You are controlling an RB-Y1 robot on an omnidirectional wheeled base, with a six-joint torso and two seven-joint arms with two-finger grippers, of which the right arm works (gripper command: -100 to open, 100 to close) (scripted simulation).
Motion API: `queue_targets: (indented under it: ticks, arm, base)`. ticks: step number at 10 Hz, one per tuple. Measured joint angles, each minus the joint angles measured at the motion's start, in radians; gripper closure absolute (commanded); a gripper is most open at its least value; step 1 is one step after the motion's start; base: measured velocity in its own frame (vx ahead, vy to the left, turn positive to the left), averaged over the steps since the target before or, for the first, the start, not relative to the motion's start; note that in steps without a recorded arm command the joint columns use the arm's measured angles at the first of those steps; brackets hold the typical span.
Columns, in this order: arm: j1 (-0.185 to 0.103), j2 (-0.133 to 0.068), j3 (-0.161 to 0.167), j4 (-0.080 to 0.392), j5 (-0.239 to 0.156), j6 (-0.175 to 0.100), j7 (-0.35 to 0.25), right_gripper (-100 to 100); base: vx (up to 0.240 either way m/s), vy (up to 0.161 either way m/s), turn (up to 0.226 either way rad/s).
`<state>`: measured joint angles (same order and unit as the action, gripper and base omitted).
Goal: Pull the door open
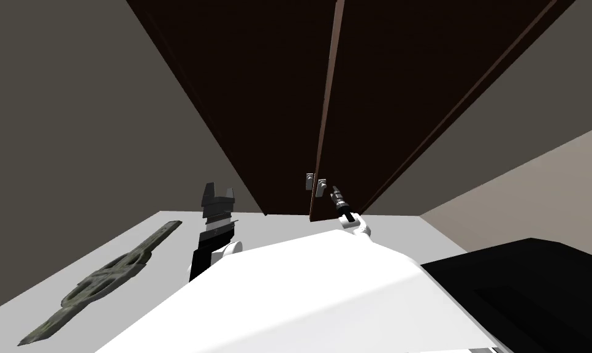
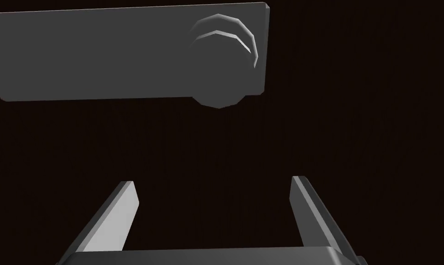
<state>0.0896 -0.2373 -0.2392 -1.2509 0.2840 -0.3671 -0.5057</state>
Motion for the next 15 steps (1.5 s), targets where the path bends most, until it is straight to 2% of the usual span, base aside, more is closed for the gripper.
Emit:
queue_targets:
  ticks: [2, 3, 9, 12, 15]
  arm:
    - [-0.021, 0.007, 0.000, 0.017, -0.002, -0.010, 0.010, -100]
    - [-0.022, 0.007, 0.001, 0.017, -0.002, -0.011, 0.011, 100]
    - [-0.021, 0.006, 0.000, 0.016, -0.002, -0.010, 0.010, 100]
    - [-0.018, -0.016, 0.019, 0.006, 0.004, -0.022, -0.014, 100]
    - [-0.001, -0.041, 0.055, -0.004, 0.014, -0.035, -0.047, 100]
  base:
    - [0.149, 0.032, 0.060]
    - [-0.010, -0.005, -0.016]
    - [-0.032, -0.009, 0.012]
    - [-0.186, -0.082, 0.118]
    - [-0.212, -0.100, 0.129]
